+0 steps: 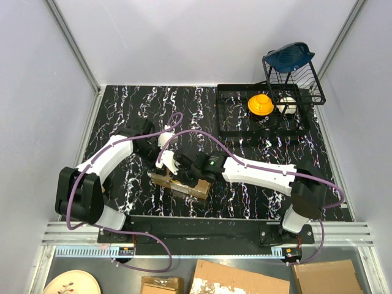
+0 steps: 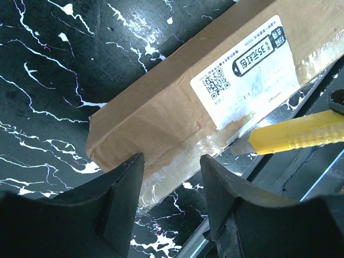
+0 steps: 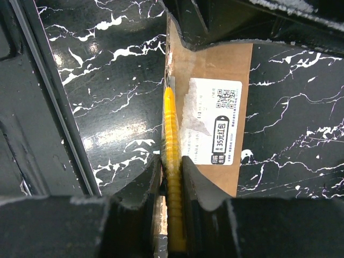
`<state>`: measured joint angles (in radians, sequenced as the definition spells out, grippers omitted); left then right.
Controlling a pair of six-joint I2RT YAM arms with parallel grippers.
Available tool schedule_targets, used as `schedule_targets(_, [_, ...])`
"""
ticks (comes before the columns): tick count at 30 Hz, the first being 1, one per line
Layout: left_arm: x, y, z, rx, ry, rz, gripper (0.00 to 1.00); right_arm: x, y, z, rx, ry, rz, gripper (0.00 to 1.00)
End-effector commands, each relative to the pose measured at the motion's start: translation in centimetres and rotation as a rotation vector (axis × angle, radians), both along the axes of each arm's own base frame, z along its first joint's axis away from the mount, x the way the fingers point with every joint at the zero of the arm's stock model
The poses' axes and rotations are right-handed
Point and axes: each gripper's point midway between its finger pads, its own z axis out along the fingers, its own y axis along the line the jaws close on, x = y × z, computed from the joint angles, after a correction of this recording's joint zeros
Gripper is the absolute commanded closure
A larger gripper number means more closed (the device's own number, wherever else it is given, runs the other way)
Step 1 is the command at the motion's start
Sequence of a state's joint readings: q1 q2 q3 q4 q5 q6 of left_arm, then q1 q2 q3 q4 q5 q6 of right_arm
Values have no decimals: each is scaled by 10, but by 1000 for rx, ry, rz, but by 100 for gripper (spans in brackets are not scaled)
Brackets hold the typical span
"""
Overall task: Unpack the express box
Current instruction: Cut the express box at the center of the board.
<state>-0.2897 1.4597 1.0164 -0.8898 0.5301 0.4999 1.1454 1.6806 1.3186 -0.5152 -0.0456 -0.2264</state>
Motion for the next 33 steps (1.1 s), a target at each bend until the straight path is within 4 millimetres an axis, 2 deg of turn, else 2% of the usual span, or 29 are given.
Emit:
schedule_targets(1, [-1, 12, -34, 85, 32, 1, 46, -2, 1, 15, 8, 4, -6, 100])
schedule_targets(9, [1, 11, -40, 85, 38, -3, 46, -18, -22, 9, -60, 79, -19, 100])
schedule_targets(20, [4, 10, -37, 81, 26, -5, 47, -29, -42, 3, -146, 128, -26, 100])
schedule_targets(28, [7, 8, -34, 72, 16, -9, 47, -25, -41, 10, -163, 115, -18, 100])
schedule_targets(33, [7, 7, -33, 64, 16, -9, 47, -15, -30, 27, -106, 59, -22, 100])
